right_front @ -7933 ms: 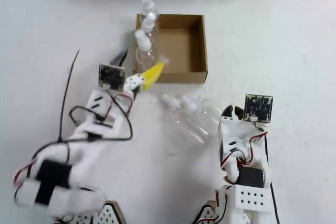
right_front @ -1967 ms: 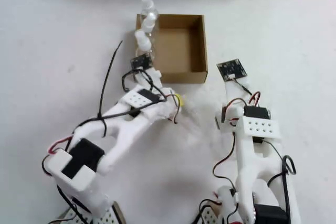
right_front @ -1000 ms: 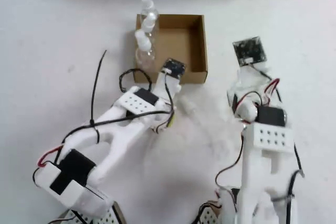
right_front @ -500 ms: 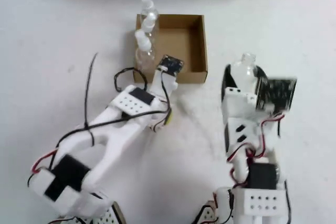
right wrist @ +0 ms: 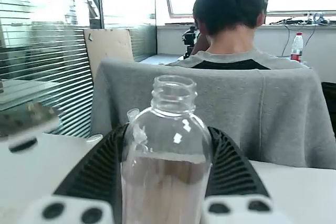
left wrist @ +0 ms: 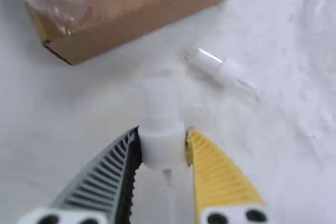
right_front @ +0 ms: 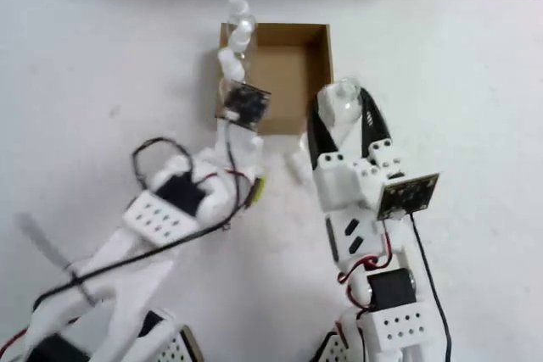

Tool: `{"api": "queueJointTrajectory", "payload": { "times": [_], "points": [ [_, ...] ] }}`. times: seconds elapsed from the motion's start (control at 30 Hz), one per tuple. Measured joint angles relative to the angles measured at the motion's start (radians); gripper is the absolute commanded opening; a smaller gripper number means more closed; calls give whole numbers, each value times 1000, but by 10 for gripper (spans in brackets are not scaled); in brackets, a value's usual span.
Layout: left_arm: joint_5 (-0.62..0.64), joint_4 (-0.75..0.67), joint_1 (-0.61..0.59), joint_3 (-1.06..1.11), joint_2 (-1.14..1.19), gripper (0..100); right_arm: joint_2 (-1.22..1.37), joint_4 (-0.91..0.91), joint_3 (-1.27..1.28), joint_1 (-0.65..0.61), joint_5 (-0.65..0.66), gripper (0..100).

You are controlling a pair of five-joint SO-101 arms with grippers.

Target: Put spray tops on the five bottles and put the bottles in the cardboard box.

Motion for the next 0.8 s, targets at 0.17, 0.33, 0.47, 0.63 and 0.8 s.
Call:
{"api": "queueJointTrajectory", "payload": {
  "times": [0.17,0.33,0.47,0.63,0.8],
  "points": [
    [2,-2,-58,37,-253,20,2,-74,101,-15,0,15],
    [2,-103,-69,37,-505,20,2,-135,212,-78,0,15],
    [3,-344,-71,37,-611,20,2,-138,222,-133,0,15],
    [0,-666,-66,8,-588,20,2,-140,239,-189,0,15],
    [0,-578,-38,-218,-413,20,2,-140,245,-213,0,15]
  ]
}}
